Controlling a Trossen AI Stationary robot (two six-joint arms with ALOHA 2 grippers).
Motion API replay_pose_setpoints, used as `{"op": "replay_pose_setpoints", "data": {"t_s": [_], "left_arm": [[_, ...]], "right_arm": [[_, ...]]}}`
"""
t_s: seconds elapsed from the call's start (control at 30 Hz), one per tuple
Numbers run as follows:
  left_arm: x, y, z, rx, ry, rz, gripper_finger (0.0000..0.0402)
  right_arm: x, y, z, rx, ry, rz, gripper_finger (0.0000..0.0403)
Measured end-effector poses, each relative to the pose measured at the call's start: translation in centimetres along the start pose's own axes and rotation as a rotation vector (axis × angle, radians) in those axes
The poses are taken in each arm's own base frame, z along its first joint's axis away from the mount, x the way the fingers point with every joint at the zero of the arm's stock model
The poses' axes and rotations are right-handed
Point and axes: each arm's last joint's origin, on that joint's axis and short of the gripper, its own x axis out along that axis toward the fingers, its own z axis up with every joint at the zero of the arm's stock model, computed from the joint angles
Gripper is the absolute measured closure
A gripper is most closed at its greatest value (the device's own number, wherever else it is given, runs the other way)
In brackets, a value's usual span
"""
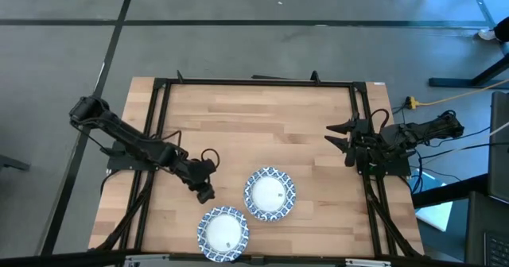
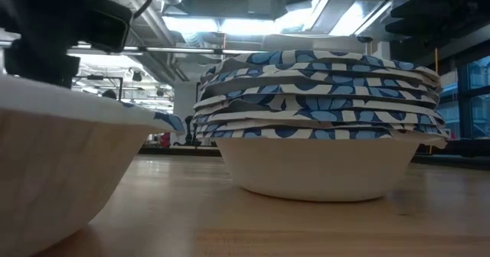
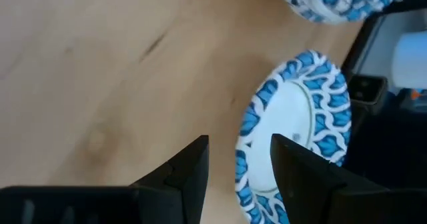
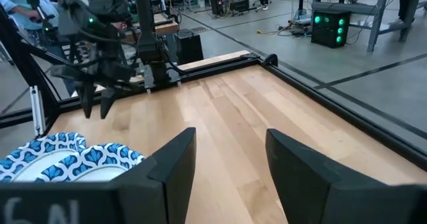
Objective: Nest bowls inside each other
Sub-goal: Stack the blue patterned bowl on the blue patterned bowls
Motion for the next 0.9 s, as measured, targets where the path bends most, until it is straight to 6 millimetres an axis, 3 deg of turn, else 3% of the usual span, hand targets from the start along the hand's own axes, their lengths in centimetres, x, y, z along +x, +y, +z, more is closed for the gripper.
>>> {"op": "replay_pose_setpoints", "data": {"t_s": [0.43,0.9], "left_arm": [[1.3,0.5,-2.1,0.015,0.039,-0.071,0.0247],[5.0,0.9,-2.3,0.024,0.079,-0.047,0.0247]], "right_arm": [[0.0,0.0,0.0,0.02,0.0,0.0,0.0221],[0.0,0.0,0.0,0.018,0.0,0.0,0.0221]]}}
